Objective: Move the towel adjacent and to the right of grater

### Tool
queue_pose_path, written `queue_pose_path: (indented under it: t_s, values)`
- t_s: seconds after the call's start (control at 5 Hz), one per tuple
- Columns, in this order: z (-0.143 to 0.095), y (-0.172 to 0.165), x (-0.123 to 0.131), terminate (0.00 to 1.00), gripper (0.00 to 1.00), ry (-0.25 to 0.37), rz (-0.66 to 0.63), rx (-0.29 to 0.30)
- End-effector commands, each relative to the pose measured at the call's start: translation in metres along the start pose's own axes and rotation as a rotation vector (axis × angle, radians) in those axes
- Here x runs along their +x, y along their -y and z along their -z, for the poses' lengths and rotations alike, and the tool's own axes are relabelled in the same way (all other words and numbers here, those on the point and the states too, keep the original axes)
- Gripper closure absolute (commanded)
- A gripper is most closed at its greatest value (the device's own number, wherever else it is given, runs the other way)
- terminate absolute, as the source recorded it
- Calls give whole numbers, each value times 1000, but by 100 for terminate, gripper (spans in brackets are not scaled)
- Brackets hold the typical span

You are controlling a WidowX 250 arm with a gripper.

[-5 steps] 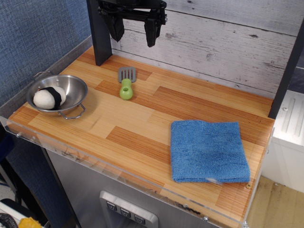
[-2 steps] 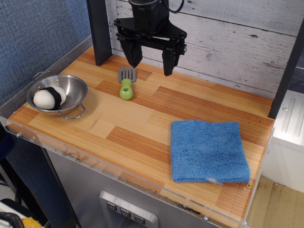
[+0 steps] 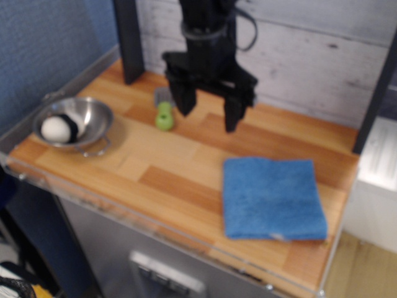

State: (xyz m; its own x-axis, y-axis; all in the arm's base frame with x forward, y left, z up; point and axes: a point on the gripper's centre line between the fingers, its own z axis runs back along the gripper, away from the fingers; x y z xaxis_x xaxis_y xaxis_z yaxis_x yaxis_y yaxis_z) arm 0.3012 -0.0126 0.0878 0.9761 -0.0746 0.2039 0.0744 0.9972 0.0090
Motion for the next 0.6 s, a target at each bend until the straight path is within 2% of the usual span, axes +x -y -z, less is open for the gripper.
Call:
queue_pose_path:
  t_s: [0.0, 0.4]
  values:
    - [6, 37, -16, 0, 0, 39, 152, -16]
    - [29, 67, -32, 0, 0, 1, 268, -1]
